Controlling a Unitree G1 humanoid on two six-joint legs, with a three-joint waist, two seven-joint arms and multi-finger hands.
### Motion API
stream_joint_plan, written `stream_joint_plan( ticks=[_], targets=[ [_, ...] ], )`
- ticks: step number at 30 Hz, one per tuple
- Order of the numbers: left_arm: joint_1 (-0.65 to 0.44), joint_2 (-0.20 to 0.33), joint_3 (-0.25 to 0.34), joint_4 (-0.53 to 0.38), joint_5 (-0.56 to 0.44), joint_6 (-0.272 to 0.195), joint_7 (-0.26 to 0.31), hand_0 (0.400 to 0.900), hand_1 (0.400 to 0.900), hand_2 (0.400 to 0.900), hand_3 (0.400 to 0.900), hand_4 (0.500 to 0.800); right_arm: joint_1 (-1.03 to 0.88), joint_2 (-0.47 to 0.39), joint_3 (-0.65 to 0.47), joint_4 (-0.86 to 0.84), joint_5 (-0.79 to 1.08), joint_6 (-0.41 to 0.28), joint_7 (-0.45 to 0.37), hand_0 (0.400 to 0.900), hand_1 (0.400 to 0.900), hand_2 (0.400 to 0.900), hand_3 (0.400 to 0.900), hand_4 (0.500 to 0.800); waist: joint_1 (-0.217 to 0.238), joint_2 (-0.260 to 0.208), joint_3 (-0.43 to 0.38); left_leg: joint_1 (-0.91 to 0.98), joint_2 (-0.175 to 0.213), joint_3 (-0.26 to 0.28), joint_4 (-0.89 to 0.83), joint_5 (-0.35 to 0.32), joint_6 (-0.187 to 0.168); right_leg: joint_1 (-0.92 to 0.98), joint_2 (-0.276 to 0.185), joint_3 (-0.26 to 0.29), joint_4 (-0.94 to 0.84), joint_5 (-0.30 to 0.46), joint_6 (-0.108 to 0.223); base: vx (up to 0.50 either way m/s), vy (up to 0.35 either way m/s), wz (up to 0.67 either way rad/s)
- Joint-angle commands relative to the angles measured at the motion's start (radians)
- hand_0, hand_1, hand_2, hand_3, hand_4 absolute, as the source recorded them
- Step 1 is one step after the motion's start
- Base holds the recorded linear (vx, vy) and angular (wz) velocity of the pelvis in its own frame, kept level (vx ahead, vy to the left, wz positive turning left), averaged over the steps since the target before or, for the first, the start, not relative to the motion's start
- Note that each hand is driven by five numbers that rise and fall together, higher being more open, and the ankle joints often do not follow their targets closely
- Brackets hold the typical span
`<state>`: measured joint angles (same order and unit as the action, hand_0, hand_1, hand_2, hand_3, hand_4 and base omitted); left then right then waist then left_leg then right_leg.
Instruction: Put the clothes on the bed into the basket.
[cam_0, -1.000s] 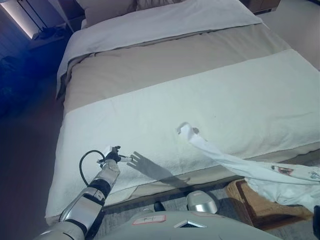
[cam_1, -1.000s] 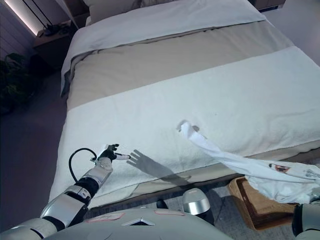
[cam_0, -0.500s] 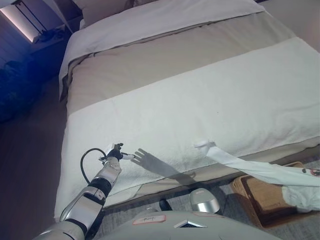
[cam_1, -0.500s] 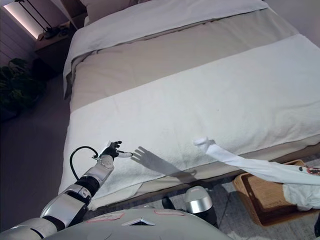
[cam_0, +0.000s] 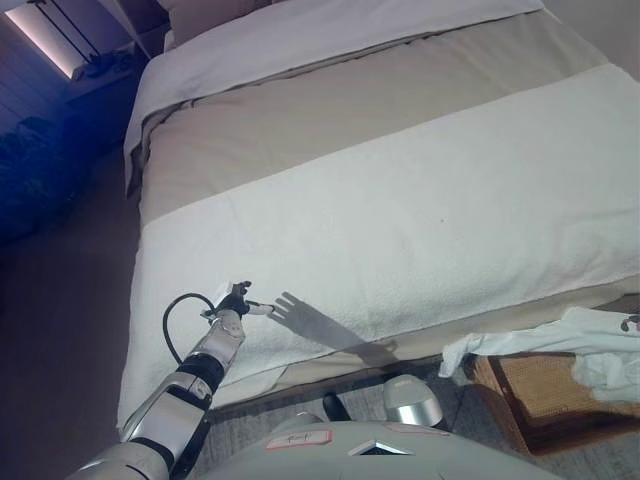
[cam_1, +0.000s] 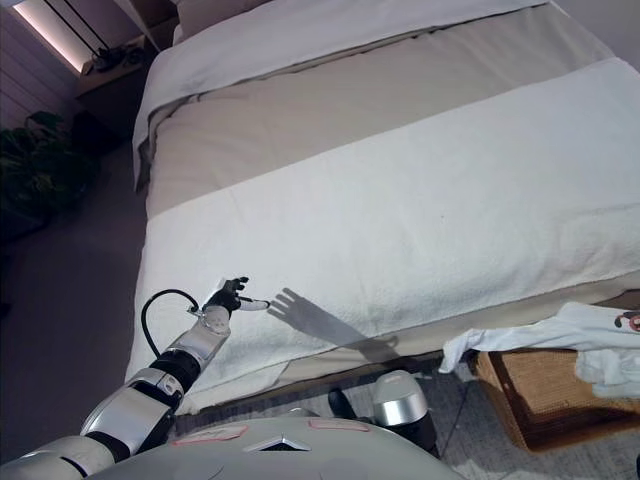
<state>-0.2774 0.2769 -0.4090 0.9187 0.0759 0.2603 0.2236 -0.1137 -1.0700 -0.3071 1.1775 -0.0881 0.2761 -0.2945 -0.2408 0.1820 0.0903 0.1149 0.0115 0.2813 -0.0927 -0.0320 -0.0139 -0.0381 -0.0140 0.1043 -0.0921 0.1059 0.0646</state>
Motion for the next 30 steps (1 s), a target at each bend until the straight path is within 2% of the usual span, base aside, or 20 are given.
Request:
stream_joint_plan(
  ticks=[1,7,8,9,16,24,30],
  targets=[
    [-0.074,0.063,0.009,0.033,0.063,-0.019,0.03,0.9,0.9,0.9,0.9,0.8,-0.027,-0.073,0.057,0.037,-0.019,-0.051,-0.038,0.4,0.4,0.4,0.4,0.5,0.017,-0.057,-0.057,0.052,0.007,-0.043,0.005,-0.045,-0.021,0.026,0.015,-0.046,0.005,-0.042,0.043,0.01,-0.024,0.11],
    [-0.075,0.073,0.006,0.033,0.07,-0.014,0.024,0.9,0.9,0.9,0.9,0.8,-0.025,-0.02,0.085,0.127,-0.003,-0.059,-0.005,0.4,0.4,0.4,0.4,0.5,0.022,-0.056,-0.058,0.054,0.007,-0.056,0.005,-0.044,-0.023,0.038,0.01,-0.063,0.005,-0.048,0.041,0.0,-0.016,0.08],
    [-0.074,0.073,0.003,0.034,0.071,-0.014,0.024,0.9,0.9,0.9,0.9,0.8,-0.026,-0.011,0.088,0.143,0.0,-0.06,-0.002,0.494,0.494,0.494,0.494,0.556,0.024,-0.054,-0.057,0.055,0.007,-0.058,0.005,-0.043,-0.024,0.04,0.009,-0.064,0.005,-0.049,0.041,-0.01,-0.009,0.07],
    [-0.07,0.074,0.002,0.031,0.07,-0.014,0.024,0.9,0.9,0.9,0.9,0.8,-0.025,-0.005,0.092,0.155,-0.002,-0.057,0.001,0.9,0.9,0.9,0.9,0.8,0.025,-0.054,-0.057,0.056,0.006,-0.06,0.005,-0.043,-0.023,0.041,0.008,-0.066,0.005,-0.049,0.041,-0.01,-0.006,0.06],
    [-0.067,0.081,-0.004,0.016,0.078,-0.013,0.019,0.9,0.9,0.9,0.9,0.8,-0.043,0.039,0.133,0.192,0.003,-0.065,0.023,0.9,0.9,0.9,0.9,0.8,0.035,-0.047,-0.056,0.059,0.002,-0.068,0.005,-0.044,-0.019,0.049,0.004,-0.071,0.005,-0.052,0.042,-0.01,-0.002,0.0],
    [-0.063,0.08,-0.001,0.01,0.083,-0.009,0.018,0.9,0.9,0.9,0.9,0.8,-0.085,0.141,0.227,0.201,-0.002,-0.072,0.042,0.9,0.9,0.9,0.9,0.8,0.049,-0.053,-0.064,0.068,0.001,-0.069,0.005,-0.047,-0.015,0.061,0.005,-0.069,0.005,-0.054,0.039,0.0,-0.001,-0.01],
    [-0.051,0.068,0.031,0.027,0.076,-0.002,0.038,0.9,0.9,0.9,0.9,0.8,-0.065,0.335,0.273,0.105,0.083,-0.114,0.019,0.9,0.9,0.9,0.9,0.8,0.05,-0.071,-0.061,0.07,0.006,-0.065,0.005,-0.044,-0.014,0.057,0.009,-0.068,0.005,-0.051,0.035,0.0,0.001,-0.01]
  ],
)
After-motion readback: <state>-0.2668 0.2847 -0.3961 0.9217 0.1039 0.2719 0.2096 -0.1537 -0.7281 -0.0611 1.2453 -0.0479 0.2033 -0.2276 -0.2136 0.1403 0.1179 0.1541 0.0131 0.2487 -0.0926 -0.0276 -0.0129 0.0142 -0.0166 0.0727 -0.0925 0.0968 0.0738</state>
